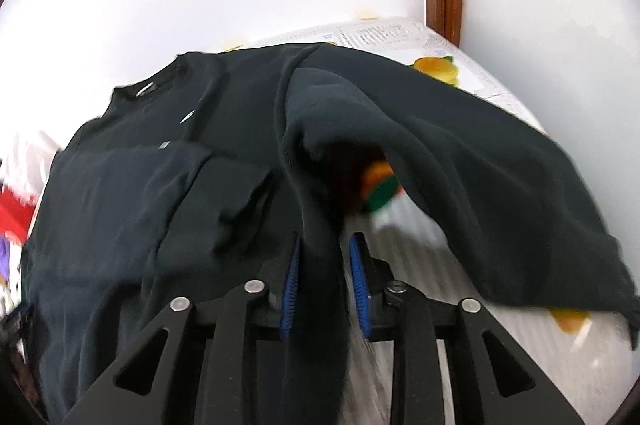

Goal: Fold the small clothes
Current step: 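Lift the plain sleeve with the right gripper and carry it across the body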

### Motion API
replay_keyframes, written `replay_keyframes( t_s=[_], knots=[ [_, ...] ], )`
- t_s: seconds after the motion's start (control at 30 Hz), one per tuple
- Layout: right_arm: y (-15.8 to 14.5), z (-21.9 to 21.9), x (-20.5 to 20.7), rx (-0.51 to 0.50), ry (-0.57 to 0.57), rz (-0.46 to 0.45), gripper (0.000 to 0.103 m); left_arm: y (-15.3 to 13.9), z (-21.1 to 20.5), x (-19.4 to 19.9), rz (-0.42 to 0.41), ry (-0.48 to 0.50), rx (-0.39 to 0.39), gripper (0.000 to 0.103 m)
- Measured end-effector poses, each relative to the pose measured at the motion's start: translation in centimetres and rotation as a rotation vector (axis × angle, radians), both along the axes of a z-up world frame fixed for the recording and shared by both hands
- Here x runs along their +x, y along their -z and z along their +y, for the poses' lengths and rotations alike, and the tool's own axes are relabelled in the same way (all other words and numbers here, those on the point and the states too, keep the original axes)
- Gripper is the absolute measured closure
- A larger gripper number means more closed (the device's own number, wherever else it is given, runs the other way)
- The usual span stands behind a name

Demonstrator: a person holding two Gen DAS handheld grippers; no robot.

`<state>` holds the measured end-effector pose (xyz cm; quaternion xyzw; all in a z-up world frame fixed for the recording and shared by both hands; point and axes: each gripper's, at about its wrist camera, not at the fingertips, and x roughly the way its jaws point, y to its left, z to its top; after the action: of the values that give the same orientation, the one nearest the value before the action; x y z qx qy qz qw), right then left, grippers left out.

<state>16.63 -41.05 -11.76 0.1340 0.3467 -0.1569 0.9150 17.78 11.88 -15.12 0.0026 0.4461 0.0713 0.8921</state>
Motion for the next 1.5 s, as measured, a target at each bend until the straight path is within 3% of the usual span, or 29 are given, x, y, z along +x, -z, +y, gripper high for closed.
replay_keyframes(
  t_s=[0.07,0.13,0.2,0.27,0.5,0.6,0.67,0.7,0.77,0.8,0.83,0.97,1.13,1.27,1.5],
  knots=[
    [-0.5,-0.4,-3.0,-0.090,0.030,-0.005,0.062,-0.1,-0.2,-0.1,0.006,0.009,0.006,0.032],
    [-0.5,-1.6,-5.2,-0.171,0.086,-0.003,0.026,-0.2,-0.2,-0.3,0.007,0.016,0.003,0.032],
    [-0.2,-3.6,-7.4,-0.243,0.162,0.001,0.015,-0.2,-0.2,-0.4,0.009,0.018,-0.003,0.032],
    [0.6,-6.1,-8.9,-0.255,0.206,0.035,0.015,-0.1,-0.2,-0.5,0.009,0.015,-0.007,0.031],
    [3.7,-10.7,-9.1,-0.217,0.174,0.136,0.015,0.0,0.1,-0.4,0.016,0.000,-0.035,0.030],
    [3.9,-11.8,-9.4,-0.151,0.167,0.105,0.015,0.1,0.3,-0.5,0.016,-0.002,-0.041,0.029],
    [4.1,-12.2,-9.4,-0.115,0.177,0.091,0.017,0.1,0.3,-0.4,0.018,-0.005,-0.041,0.028],
    [4.0,-12.2,-9.5,-0.112,0.179,0.079,0.027,0.1,0.3,-0.4,0.018,-0.007,-0.041,0.028],
    [3.6,-11.9,-9.4,-0.154,0.198,0.077,0.057,0.1,0.3,-0.3,0.018,-0.010,-0.040,0.027],
    [3.4,-11.9,-9.3,-0.171,0.209,0.086,0.078,0.1,0.3,-0.3,0.018,-0.011,-0.040,0.027],
    [3.3,-12.0,-9.3,-0.171,0.214,0.087,0.088,0.1,0.3,-0.3,0.017,-0.010,-0.038,0.027],
    [0.7,-12.0,-10.3,-0.154,0.247,0.021,0.090,0.0,0.4,-0.5,0.014,-0.016,-0.027,0.027],
    [-4.3,-7.9,-10.2,-0.197,0.200,-0.085,0.091,-0.2,0.3,-1.0,0.015,-0.027,0.022,0.027],
    [-8.6,-2.4,-8.4,-0.197,0.084,-0.185,0.091,-0.4,0.7,-1.6,0.015,-0.032,0.049,0.027],
    [-12.2,7.4,-1.9,-0.188,-0.136,-0.291,0.091,0.1,1.7,-1.7,0.014,-0.039,-0.031,0.026]
  ],
)
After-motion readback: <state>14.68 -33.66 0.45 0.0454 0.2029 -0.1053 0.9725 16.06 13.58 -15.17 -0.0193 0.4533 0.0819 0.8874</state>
